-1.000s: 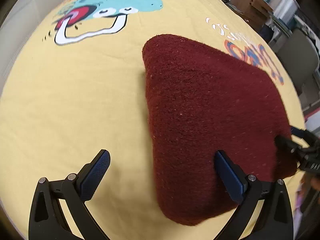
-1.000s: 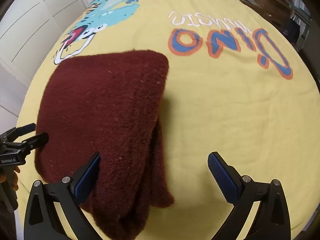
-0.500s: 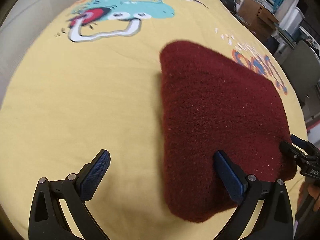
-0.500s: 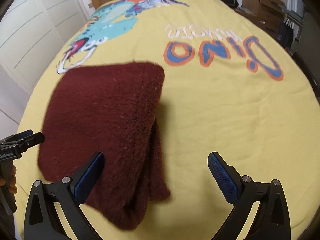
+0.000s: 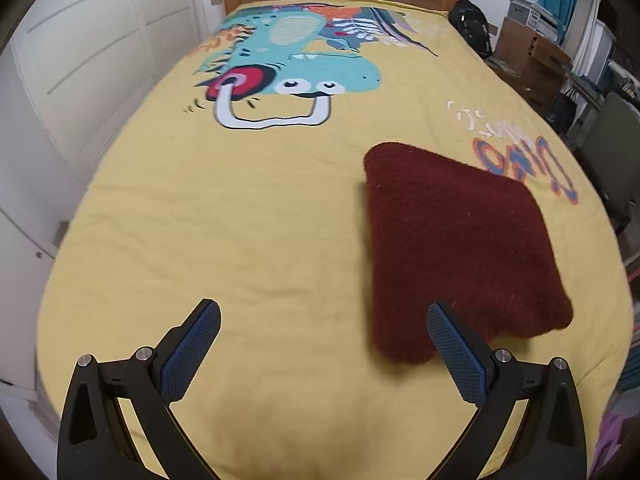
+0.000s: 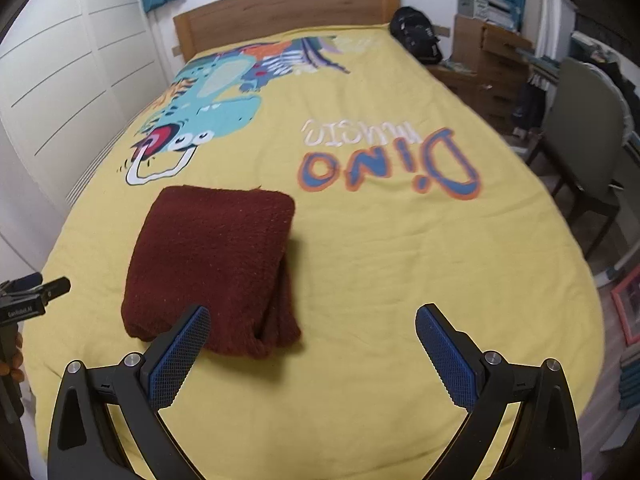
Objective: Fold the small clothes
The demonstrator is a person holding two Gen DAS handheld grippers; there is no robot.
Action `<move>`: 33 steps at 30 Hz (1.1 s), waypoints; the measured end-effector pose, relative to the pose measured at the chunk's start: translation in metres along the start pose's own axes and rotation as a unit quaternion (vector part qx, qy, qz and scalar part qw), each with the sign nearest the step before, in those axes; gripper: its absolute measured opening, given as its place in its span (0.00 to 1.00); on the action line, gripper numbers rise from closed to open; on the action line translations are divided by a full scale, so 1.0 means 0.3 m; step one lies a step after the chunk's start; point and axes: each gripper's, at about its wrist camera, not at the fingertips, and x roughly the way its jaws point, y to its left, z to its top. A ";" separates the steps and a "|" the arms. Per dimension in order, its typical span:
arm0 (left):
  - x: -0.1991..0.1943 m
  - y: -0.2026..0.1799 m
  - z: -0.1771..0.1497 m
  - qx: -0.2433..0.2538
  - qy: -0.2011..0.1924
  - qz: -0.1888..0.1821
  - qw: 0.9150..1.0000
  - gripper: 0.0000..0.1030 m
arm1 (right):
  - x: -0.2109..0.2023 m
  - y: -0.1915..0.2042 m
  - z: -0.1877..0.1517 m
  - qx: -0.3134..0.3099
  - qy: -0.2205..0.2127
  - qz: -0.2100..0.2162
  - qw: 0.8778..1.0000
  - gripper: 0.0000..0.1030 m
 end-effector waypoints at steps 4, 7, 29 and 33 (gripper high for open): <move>-0.042 0.006 -0.058 -0.001 -0.004 0.010 1.000 0.99 | -0.075 -0.017 -0.049 0.000 -0.013 -0.022 1.000 0.99; -0.072 0.018 -0.094 -0.008 -0.004 0.005 1.000 0.99 | -0.110 -0.023 -0.085 0.000 -0.015 -0.028 0.999 0.99; -0.118 0.012 -0.153 0.010 -0.004 0.024 1.000 0.99 | -0.160 -0.009 -0.145 0.000 -0.009 -0.038 0.999 0.99; -0.121 0.010 -0.153 0.011 -0.005 0.028 1.000 0.99 | -0.159 -0.004 -0.146 -0.002 -0.006 -0.038 0.999 0.99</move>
